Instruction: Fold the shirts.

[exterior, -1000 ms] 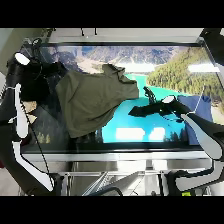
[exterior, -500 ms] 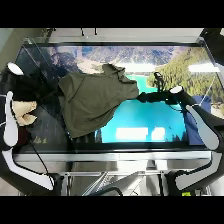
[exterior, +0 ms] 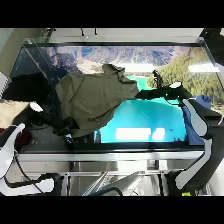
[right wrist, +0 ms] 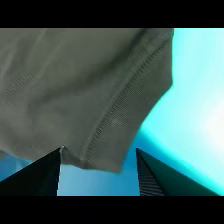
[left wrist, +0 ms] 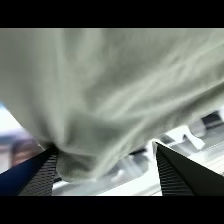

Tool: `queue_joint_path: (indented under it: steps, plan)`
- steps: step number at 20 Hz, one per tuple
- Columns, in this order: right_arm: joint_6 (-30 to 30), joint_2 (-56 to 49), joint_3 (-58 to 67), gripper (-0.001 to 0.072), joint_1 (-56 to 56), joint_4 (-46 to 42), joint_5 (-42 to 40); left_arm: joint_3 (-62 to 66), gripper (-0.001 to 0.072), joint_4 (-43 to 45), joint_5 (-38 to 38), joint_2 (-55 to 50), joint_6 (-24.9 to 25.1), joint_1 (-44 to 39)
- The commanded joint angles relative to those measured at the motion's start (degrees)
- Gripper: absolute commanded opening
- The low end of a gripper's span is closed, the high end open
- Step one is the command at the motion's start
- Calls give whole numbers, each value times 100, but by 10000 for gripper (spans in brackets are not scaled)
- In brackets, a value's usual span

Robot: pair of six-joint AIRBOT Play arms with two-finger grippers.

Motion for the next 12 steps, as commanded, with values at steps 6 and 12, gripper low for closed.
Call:
queue_joint_path:
  steps: [6,12]
  plan:
    - [-428,-396,282,33,-4,1478,765,-149,27,-13,1051,133,149,-431]
    - [-426,769,286,23,-87,1757,1255,1290,13,-57,-98,859,319,-74]
